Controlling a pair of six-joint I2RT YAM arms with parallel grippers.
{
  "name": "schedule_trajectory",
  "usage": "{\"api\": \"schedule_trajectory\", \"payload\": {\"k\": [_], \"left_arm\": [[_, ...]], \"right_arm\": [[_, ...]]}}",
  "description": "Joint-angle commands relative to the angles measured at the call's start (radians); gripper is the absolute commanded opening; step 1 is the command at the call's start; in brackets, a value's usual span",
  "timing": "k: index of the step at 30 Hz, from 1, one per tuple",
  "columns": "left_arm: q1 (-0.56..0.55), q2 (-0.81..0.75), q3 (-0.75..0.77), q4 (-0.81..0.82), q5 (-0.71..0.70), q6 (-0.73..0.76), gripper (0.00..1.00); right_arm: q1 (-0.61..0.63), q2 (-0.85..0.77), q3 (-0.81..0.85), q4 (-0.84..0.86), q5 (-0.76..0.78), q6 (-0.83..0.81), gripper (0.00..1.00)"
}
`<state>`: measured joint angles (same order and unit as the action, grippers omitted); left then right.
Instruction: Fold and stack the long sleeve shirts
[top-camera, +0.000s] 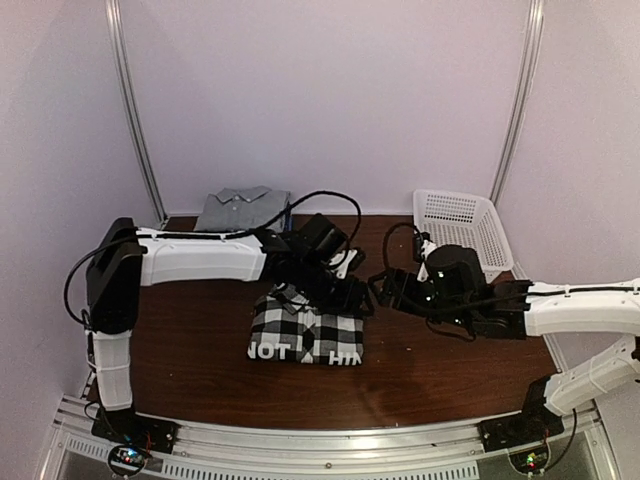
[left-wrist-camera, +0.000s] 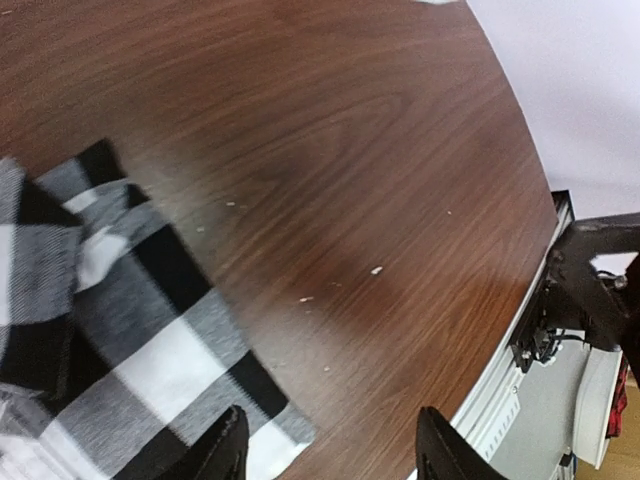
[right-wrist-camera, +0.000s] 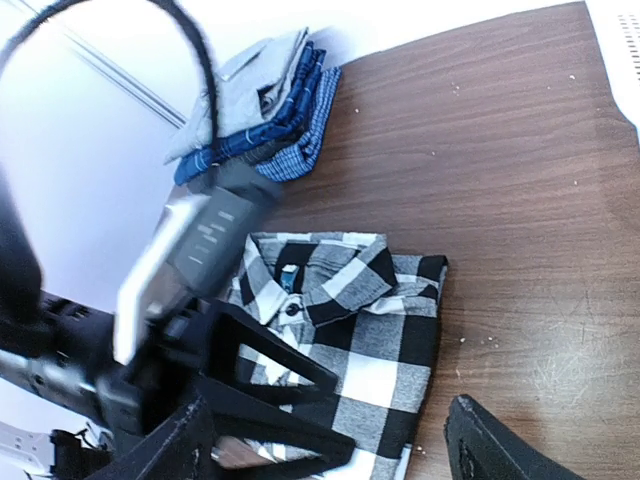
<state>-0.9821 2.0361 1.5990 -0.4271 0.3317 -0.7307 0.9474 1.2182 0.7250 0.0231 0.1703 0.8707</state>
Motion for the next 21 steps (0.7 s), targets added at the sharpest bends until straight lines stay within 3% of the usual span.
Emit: {"api": "schedule_trajectory", "payload": {"k": [1,8,16,21], "left_arm": [[0.146,-0.252,-0.208,0.053,-0.066,0.001,0.58],[0.354,-0.499,-0.560,0.107,-0.021,0.028,0.59],[0.510,-0.583,-0.735,0.158,0.061,0.061,0.59],[0.522,-0.558,-0.779,0.202,0.109,0.068,0.60]], "right_arm": [[-0.008,0.093,0.007,-0.092,-0.013,-0.057,0.80],[-0.025,0.186,0.029,-0.032,-0.062,-0.081,0.78],[-0.043,0.284,0.084,-0.026,-0.121,-0.099,0.71],[-0.053,0.343,0.105,0.008,-0.160,-0.106,0.68]]}}
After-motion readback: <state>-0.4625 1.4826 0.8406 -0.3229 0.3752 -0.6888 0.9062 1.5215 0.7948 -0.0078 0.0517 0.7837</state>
